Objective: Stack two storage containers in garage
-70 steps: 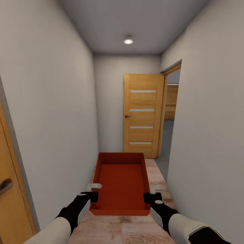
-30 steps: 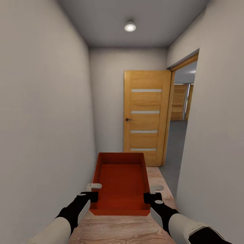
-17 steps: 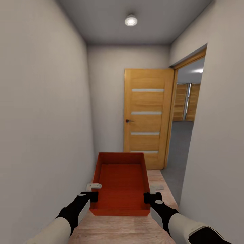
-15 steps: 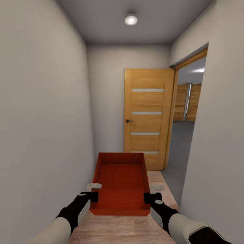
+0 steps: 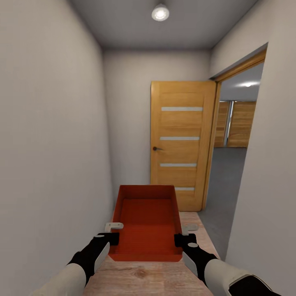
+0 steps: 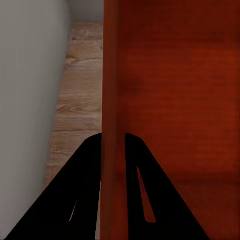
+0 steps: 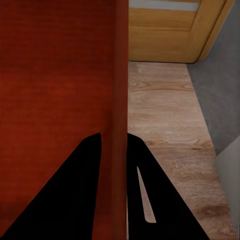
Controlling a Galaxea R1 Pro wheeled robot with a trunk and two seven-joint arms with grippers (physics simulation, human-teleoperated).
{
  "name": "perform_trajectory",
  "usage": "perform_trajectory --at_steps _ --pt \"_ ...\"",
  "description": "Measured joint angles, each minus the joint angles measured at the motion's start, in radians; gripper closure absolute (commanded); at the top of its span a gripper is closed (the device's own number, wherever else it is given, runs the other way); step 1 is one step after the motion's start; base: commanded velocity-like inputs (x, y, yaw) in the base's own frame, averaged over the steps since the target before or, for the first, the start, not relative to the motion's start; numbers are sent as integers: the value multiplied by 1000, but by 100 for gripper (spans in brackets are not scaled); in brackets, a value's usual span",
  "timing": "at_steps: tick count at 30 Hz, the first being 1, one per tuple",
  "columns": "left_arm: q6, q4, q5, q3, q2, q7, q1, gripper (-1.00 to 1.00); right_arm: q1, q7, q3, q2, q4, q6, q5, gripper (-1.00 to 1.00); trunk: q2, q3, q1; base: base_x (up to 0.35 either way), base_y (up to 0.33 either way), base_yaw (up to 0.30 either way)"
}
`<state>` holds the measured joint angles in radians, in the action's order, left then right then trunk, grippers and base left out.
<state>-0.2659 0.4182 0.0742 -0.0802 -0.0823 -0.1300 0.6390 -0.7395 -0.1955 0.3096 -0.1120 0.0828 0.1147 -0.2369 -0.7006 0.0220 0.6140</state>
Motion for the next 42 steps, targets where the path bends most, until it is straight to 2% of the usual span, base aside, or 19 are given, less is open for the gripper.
perform_trajectory --at_steps 28,42 --pt "0 1 -1 2 -1 0 0 100 0 0 -3 1 1 -2 5 100 0 0 0 324 0 0" --pt "2 0 2 -1 1 0 0 100 0 0 -7 0 2 -1 9 100 0 0 1 12 0 -272"
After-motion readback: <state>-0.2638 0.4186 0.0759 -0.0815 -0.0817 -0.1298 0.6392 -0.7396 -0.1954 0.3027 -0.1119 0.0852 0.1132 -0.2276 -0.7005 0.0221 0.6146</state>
